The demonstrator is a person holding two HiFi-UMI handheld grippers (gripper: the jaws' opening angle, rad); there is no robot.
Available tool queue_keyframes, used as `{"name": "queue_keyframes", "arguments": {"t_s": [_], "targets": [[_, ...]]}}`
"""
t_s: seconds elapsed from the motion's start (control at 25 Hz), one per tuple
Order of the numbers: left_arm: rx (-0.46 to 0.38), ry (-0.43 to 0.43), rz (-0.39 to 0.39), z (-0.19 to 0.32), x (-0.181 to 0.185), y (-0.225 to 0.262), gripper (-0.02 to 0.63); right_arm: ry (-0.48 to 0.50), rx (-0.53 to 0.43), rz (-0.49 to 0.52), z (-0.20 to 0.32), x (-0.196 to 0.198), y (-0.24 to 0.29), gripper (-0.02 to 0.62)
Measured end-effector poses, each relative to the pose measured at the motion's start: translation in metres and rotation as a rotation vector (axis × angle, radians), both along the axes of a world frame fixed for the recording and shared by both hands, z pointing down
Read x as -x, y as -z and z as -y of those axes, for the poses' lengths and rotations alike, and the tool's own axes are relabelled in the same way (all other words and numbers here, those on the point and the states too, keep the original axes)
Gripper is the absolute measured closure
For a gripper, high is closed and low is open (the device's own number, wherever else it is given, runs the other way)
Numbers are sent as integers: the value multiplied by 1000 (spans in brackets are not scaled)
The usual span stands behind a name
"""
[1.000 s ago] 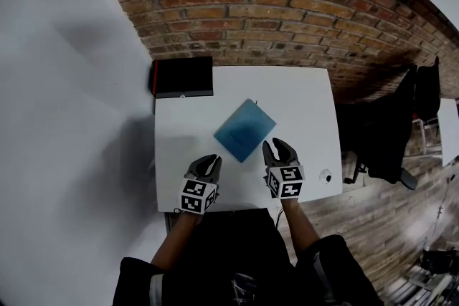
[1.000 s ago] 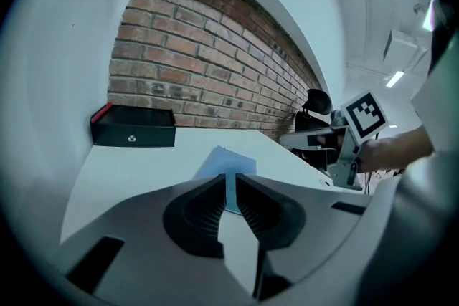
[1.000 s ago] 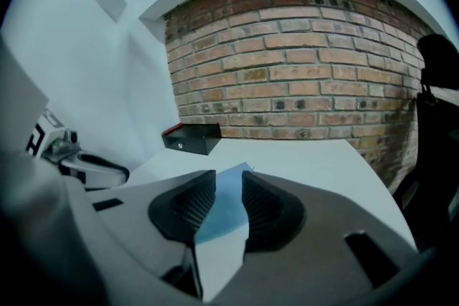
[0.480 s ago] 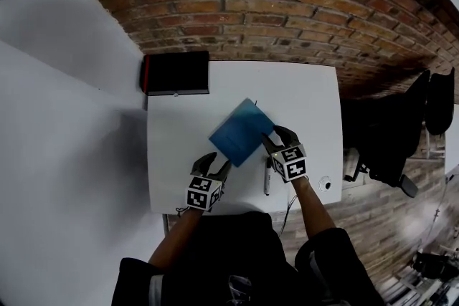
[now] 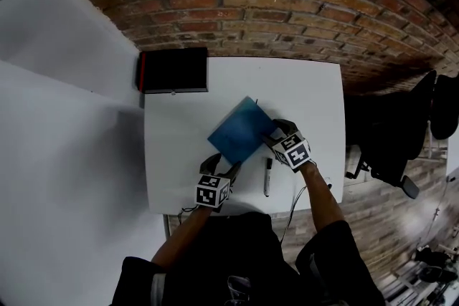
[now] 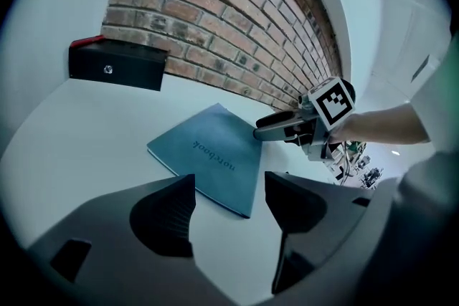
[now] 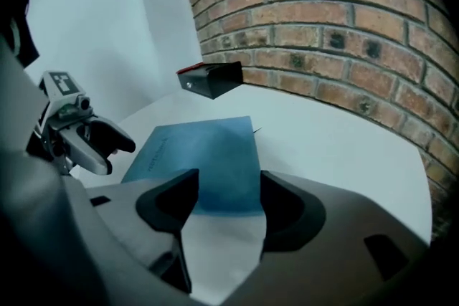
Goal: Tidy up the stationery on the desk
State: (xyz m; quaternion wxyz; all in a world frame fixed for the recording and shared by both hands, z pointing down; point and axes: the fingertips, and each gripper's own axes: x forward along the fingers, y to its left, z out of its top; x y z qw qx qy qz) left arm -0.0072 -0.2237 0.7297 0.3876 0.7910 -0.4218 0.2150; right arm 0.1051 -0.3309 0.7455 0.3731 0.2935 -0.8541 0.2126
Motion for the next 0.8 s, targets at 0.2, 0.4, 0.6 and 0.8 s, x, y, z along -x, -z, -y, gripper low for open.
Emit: {"name": "queue_keyframes", "arguments": {"t_s": [0.2, 0.4, 0.6, 0.8], "targets": [[36, -22, 7, -5, -11, -10, 313, 11, 21, -1, 2, -1, -5, 342], [52, -13, -4, -3, -10, -10, 313, -35, 45, 1, 6, -10, -11, 341], [66, -10, -18, -2, -11, -10, 313, -118, 86, 75, 6, -11, -12, 342], [80, -4, -32, -1, -8, -11, 313, -174, 95, 71, 9, -11, -12, 344]]}}
